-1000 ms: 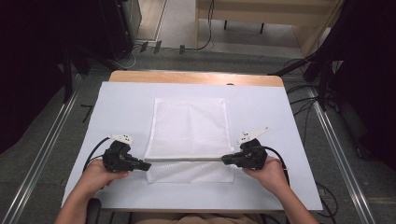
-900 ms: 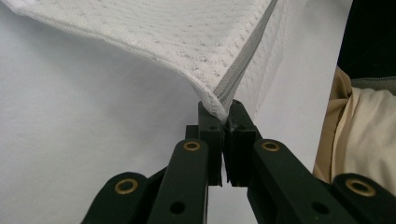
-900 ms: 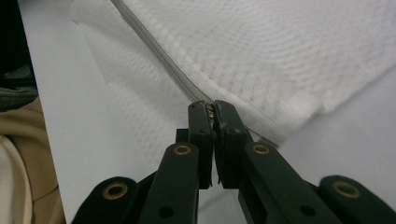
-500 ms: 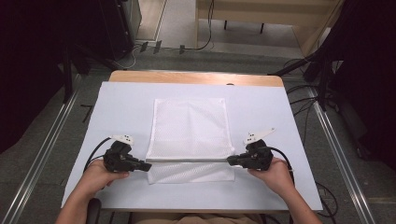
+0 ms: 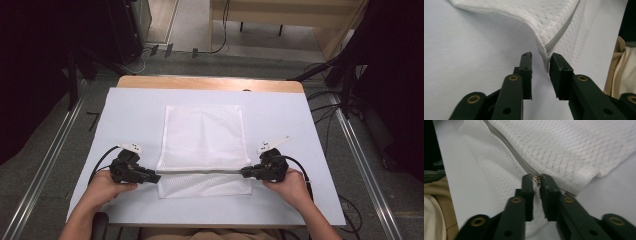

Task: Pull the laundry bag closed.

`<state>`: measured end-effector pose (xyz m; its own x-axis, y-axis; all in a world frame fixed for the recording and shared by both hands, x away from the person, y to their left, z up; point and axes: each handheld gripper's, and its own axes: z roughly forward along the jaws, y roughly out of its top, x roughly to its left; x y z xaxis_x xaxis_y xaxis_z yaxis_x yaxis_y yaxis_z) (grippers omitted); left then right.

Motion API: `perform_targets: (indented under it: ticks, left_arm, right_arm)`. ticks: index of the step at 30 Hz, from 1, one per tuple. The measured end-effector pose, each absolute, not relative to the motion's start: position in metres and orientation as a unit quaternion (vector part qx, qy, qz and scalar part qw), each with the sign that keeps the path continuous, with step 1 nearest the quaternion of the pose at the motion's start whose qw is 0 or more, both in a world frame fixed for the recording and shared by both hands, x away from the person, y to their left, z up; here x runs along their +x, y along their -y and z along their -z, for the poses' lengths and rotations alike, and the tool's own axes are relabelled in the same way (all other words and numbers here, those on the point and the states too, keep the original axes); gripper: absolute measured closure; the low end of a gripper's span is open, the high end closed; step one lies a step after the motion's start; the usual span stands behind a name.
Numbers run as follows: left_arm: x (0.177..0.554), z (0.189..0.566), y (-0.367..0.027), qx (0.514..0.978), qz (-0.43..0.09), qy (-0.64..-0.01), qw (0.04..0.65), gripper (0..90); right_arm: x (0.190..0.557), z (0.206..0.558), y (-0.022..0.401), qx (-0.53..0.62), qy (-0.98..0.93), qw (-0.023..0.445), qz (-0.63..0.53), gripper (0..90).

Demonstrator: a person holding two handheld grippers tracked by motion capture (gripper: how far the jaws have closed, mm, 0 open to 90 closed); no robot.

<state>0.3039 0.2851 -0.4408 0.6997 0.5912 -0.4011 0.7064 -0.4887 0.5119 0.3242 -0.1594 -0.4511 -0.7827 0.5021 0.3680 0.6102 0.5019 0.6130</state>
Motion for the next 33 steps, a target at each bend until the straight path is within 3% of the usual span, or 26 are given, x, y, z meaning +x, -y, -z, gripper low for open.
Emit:
perform_targets:
  ticks: [2,6,12,20,33]
  left_arm:
    - [0.305,0.439,-0.287,0.852,0.076,-0.383,0.35,57.4]
    - [0.306,0.436,-0.293,0.841,0.048,-0.394,0.368,46.4]
    - [0.307,0.428,-0.304,0.82,-0.015,-0.415,0.394,37.9]
    - [0.311,0.429,-0.317,0.806,-0.047,-0.45,0.382,34.7]
    - [0.315,0.431,-0.33,0.777,-0.078,-0.504,0.369,30.1]
  right_arm:
    - [0.324,0.45,0.16,-0.324,0.86,0.069,0.389,72.0]
    - [0.324,0.447,0.162,-0.324,0.851,0.047,0.411,60.7]
    - [0.327,0.442,0.17,-0.333,0.834,0.001,0.44,47.0]
    - [0.335,0.442,0.192,-0.377,0.808,-0.065,0.448,37.0]
    - [0.349,0.453,0.218,-0.439,0.785,-0.121,0.421,24.8]
